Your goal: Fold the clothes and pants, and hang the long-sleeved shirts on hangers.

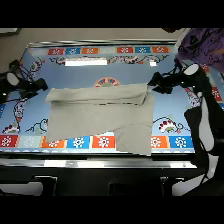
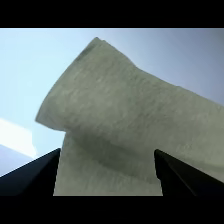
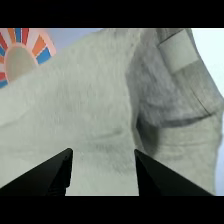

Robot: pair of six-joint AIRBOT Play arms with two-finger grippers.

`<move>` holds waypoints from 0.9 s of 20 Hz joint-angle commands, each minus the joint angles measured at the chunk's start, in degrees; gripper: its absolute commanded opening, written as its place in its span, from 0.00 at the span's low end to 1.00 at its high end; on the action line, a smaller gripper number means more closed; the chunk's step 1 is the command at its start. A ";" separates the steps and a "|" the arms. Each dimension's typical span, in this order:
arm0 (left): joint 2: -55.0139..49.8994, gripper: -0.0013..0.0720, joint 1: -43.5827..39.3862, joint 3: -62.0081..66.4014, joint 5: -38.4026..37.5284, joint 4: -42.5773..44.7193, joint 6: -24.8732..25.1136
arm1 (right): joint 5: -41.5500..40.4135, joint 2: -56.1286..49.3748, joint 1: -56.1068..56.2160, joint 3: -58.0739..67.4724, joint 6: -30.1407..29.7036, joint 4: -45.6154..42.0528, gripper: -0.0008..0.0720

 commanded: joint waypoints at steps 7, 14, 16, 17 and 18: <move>13.57 0.94 10.32 -10.03 -16.55 -0.50 7.50 | 14.16 9.68 -15.19 -22.10 -17.81 0.79 0.67; 13.22 0.94 10.25 -12.28 -14.51 -0.55 7.32 | 7.85 7.26 -11.41 -35.41 -25.79 6.32 0.67; 13.20 0.94 10.25 -12.31 -14.49 -0.55 7.32 | 6.91 5.60 -8.94 -35.41 -26.01 6.29 0.67; 13.18 0.94 10.25 -12.31 -14.53 -0.55 7.32 | 6.45 4.96 -7.69 -35.41 -26.01 6.29 0.67; 13.18 0.94 10.25 -12.31 -14.64 -0.57 7.28 | 6.23 4.44 -6.38 -35.41 -25.99 6.29 0.67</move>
